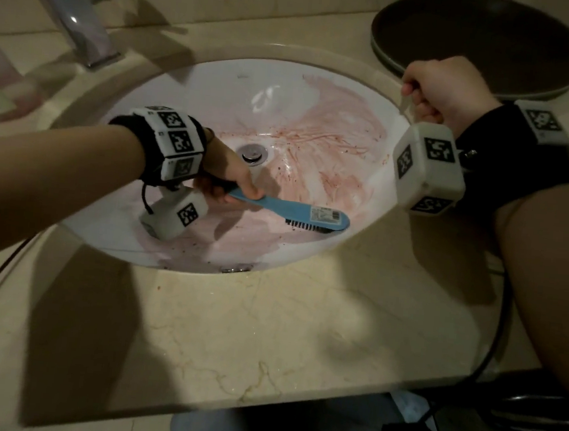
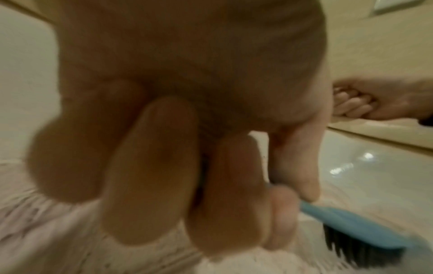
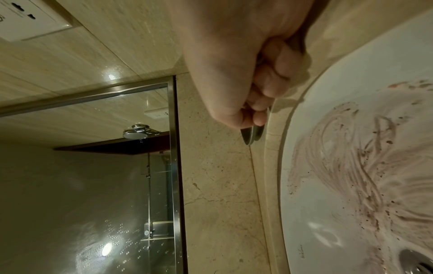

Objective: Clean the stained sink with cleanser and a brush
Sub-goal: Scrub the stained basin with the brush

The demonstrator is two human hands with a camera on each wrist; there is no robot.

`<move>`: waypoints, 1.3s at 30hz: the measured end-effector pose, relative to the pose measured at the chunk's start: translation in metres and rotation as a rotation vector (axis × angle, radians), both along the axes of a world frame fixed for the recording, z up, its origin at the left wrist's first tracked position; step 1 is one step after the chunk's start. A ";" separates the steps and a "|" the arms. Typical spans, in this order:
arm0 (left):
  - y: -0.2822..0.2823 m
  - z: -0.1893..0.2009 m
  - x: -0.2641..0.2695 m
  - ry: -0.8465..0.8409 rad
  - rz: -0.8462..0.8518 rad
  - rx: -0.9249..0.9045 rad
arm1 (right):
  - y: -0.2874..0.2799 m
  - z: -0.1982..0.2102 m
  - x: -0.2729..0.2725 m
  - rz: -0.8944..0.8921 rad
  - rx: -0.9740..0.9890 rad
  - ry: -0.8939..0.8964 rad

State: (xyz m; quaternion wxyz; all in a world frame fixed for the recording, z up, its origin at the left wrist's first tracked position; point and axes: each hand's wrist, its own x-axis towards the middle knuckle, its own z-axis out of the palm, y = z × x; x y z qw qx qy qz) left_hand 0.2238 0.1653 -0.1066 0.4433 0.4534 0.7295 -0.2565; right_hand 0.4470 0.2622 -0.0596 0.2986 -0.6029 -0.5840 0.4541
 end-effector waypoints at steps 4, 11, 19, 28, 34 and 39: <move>-0.007 0.008 -0.019 0.003 0.035 -0.089 | 0.001 -0.001 0.000 -0.002 0.000 0.000; -0.026 0.019 -0.043 -0.027 0.142 -0.149 | -0.001 -0.001 0.000 -0.005 0.010 0.016; -0.013 0.006 0.000 -0.061 0.124 0.089 | -0.001 -0.001 0.002 0.015 0.004 0.046; -0.025 0.025 -0.038 0.133 0.180 -0.081 | 0.002 -0.001 0.003 0.025 0.002 0.029; -0.003 0.012 -0.014 0.055 0.038 0.042 | 0.004 -0.002 0.002 0.020 0.005 0.024; 0.033 -0.011 0.012 -0.002 -0.145 0.254 | 0.006 -0.004 0.002 0.013 0.011 0.021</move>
